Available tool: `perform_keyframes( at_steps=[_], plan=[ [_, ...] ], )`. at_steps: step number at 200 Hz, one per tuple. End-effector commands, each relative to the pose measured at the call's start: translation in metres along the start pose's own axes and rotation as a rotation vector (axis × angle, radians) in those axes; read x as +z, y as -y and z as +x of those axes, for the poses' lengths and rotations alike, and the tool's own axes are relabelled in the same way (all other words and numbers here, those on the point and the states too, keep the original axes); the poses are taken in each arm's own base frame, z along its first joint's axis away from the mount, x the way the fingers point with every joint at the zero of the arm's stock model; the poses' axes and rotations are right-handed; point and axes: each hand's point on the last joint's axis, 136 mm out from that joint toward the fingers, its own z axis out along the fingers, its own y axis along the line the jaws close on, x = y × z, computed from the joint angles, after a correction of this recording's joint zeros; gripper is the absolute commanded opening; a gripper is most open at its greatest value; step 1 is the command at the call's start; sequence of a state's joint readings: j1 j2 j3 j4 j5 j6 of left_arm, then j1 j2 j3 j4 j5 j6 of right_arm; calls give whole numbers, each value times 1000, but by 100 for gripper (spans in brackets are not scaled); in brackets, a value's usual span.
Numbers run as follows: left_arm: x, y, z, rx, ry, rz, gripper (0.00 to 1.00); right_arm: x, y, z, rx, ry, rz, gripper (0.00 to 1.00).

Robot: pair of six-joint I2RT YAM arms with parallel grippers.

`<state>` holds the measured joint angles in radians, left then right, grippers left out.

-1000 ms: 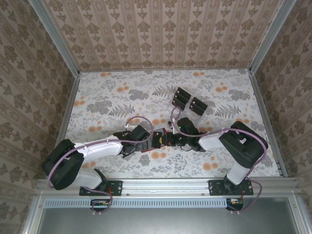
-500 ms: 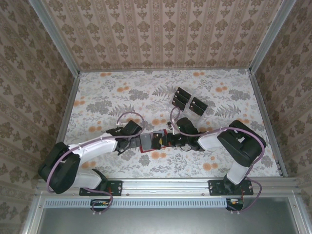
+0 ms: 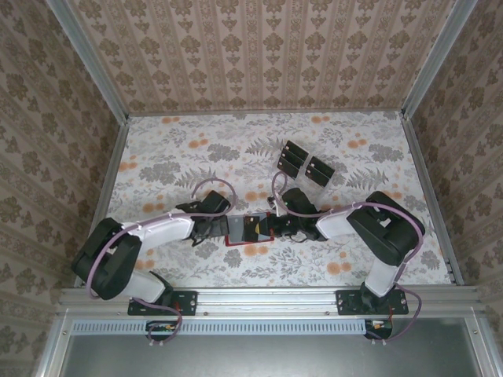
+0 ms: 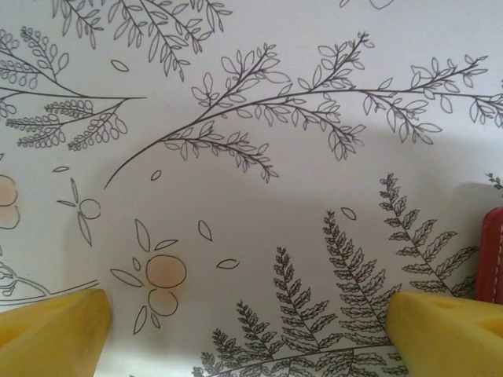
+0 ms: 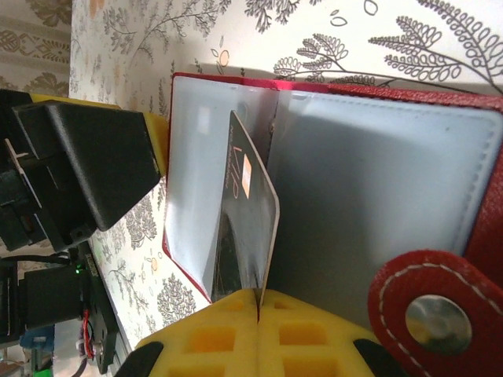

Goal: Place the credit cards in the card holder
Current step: Insert the credit card into the card slot.

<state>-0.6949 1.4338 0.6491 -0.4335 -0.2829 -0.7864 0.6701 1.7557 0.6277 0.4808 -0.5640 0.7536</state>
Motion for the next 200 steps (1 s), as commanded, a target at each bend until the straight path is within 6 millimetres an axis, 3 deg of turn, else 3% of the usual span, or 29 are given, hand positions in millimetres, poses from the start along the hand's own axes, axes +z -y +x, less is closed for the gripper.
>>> perform_keyframes(
  at_steps=[1,200],
  plan=[
    [8,-1,-7,23,4,-19,100,5,14,15,22,-72,34,0],
    [13,3,-6,32,-9,0,100,7,25,31,186,-149,79,0]
  ],
)
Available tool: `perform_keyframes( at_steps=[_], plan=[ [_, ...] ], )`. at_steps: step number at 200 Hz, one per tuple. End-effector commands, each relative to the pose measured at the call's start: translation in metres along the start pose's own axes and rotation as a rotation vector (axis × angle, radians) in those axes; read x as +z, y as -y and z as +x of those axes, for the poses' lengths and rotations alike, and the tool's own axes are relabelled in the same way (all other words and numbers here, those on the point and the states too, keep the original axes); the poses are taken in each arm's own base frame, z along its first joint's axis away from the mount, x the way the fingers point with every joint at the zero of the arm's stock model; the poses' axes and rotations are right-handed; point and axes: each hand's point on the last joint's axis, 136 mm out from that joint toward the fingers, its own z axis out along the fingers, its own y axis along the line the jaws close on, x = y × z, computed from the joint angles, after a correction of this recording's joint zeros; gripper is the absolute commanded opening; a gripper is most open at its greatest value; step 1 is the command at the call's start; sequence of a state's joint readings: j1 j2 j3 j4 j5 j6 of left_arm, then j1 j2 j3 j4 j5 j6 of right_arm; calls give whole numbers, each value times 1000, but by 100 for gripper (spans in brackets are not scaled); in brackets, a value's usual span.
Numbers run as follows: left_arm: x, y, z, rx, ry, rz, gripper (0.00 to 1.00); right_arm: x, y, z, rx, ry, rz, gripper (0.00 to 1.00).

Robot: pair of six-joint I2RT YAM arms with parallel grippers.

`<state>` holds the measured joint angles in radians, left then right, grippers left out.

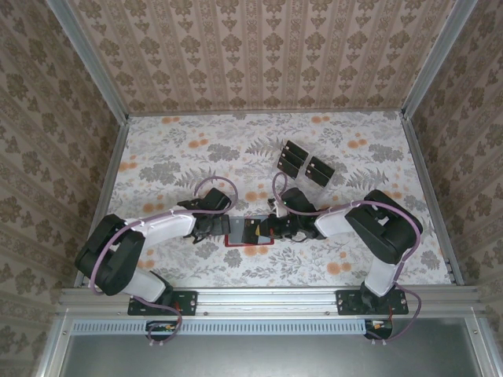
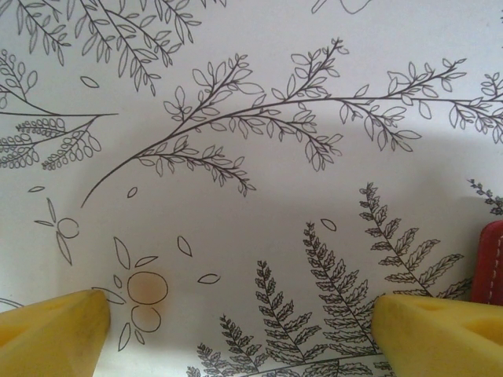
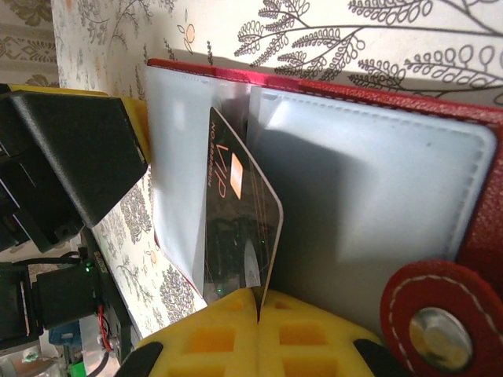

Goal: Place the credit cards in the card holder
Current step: Insert the credit card into the card slot.

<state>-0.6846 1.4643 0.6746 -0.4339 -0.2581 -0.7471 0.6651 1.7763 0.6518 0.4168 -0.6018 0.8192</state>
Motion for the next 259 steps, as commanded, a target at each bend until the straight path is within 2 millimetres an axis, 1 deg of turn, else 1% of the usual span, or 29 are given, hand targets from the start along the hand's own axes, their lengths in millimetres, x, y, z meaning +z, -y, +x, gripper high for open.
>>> perform_keyframes(
  at_steps=[1,48,108,172,211,226,242,246,259],
  plan=[
    [11,-2,-4,0,12,-11,100,6,23,20,87,-89,71,0],
    [12,-1,-2,-1,9,-4,100,13,24,21,105,-120,62,0],
    [15,1,0,-4,6,7,100,16,18,16,97,-129,52,0],
    [17,6,-2,-1,7,25,100,26,14,12,88,-149,67,0],
    [16,9,-4,3,11,37,100,25,5,5,75,-149,73,0],
    [13,11,-7,1,17,44,100,19,-3,1,61,-141,79,12],
    [10,11,-9,-2,26,54,100,9,-12,-3,34,-129,94,28],
    [8,11,-11,-5,30,57,100,7,-12,-2,33,-131,106,32],
    [3,10,-14,-8,40,65,100,-4,-19,-6,8,-116,125,40]
  ],
)
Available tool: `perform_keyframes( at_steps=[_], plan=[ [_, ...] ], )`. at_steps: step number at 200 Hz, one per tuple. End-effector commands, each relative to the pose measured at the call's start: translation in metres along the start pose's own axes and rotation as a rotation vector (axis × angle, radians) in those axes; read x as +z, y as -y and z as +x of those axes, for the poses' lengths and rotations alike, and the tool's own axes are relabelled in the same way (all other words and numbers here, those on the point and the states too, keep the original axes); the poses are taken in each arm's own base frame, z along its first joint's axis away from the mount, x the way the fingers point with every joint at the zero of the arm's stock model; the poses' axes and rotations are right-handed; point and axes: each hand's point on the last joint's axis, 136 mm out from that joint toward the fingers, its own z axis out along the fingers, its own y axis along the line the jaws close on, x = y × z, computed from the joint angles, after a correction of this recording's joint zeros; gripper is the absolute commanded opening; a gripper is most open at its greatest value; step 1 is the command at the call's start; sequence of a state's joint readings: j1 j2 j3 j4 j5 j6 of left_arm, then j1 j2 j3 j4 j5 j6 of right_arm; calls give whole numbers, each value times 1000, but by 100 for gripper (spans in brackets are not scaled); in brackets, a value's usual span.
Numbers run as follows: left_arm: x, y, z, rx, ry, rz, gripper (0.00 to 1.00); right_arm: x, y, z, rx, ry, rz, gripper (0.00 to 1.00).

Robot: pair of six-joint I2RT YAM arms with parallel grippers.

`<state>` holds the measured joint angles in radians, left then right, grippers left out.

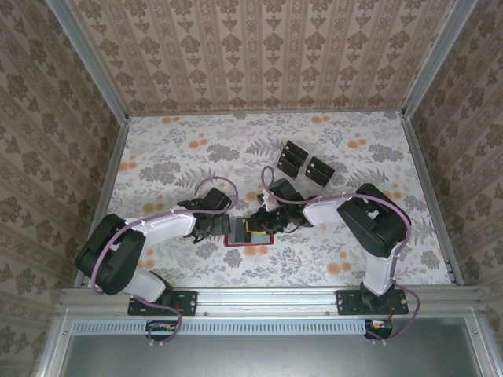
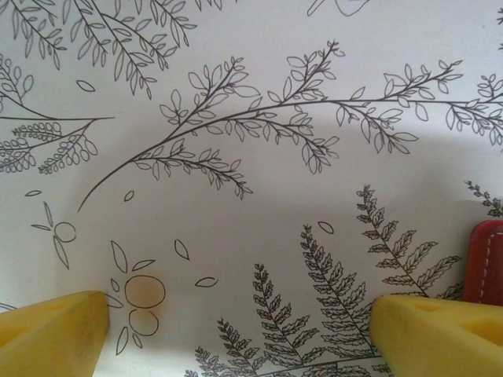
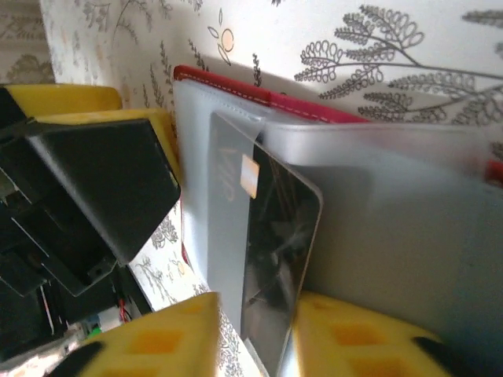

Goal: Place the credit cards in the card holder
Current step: Insert the credit card into the card slot.

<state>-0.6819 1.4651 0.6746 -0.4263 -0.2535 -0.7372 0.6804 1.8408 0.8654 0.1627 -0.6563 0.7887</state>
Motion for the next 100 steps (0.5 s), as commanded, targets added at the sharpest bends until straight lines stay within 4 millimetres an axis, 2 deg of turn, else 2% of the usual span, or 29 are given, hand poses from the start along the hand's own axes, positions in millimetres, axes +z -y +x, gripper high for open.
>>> perform_keyframes(
  at_steps=[1,19,53,67,100],
  plan=[
    [3,8,-12,-14,37,58,100,-18,3,6,-10,-4,105,41],
    [-5,6,-16,-21,55,69,100,-32,-3,4,-28,23,146,47],
    [-12,-2,-16,-26,66,75,100,-49,-1,2,-62,62,274,45],
    [-11,-4,-14,-26,64,73,100,-50,0,2,-83,62,330,38],
    [-7,-6,-7,-30,47,70,100,-39,1,-2,-127,47,430,10]
  ],
)
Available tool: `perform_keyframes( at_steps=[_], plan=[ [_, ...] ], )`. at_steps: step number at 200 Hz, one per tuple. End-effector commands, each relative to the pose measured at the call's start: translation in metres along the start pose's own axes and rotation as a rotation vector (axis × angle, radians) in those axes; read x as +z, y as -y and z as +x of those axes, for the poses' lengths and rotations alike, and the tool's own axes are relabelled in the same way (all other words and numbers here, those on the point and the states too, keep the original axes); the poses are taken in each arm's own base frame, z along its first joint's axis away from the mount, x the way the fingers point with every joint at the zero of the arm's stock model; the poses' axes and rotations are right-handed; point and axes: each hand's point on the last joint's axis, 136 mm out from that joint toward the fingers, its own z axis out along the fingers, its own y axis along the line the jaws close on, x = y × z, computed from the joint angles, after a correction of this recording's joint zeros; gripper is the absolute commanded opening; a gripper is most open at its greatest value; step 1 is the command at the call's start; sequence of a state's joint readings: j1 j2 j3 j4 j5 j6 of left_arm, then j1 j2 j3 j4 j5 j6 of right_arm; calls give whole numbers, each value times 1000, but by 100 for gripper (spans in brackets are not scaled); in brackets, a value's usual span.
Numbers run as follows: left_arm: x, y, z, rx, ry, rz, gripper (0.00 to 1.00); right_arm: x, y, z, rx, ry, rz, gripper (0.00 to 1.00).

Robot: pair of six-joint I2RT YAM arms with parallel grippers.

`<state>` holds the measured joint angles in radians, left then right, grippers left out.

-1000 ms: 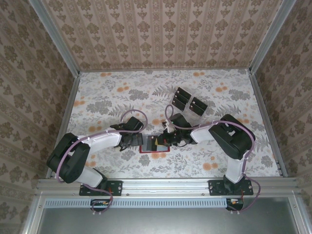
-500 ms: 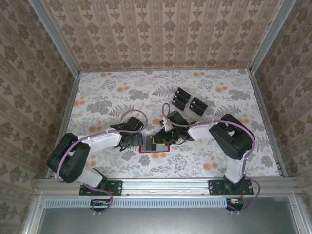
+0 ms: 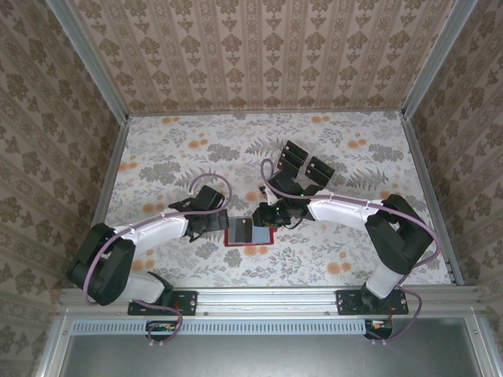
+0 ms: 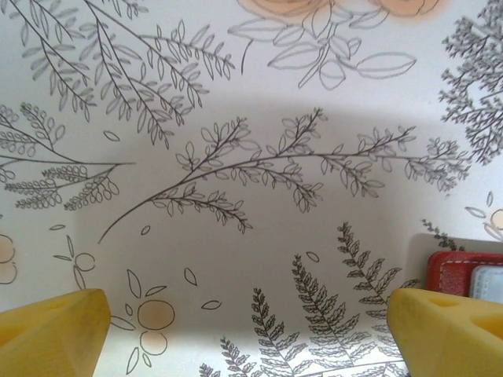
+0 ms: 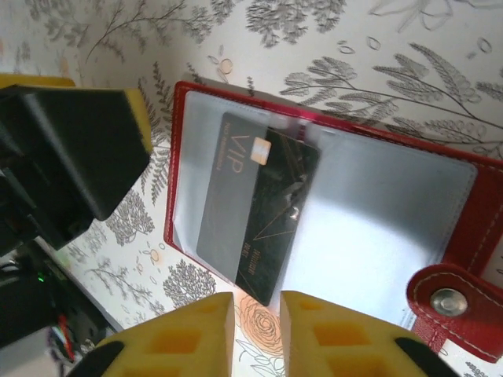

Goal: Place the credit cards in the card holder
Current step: Insert the credit card into the card slot.

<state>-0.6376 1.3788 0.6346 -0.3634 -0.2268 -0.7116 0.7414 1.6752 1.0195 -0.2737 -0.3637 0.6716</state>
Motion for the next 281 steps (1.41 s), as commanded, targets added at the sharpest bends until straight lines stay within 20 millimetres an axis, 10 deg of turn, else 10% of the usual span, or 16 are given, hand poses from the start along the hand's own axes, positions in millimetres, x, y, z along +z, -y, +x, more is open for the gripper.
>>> perform_keyframes(
  at_steps=[1,281],
  plan=[
    [2,-5,8,11,-21,-1,100,8,16,6,-37,-33,152,10],
    [22,1,37,4,-77,23,100,68,-13,-1,-64,-103,132,1]
  ],
)
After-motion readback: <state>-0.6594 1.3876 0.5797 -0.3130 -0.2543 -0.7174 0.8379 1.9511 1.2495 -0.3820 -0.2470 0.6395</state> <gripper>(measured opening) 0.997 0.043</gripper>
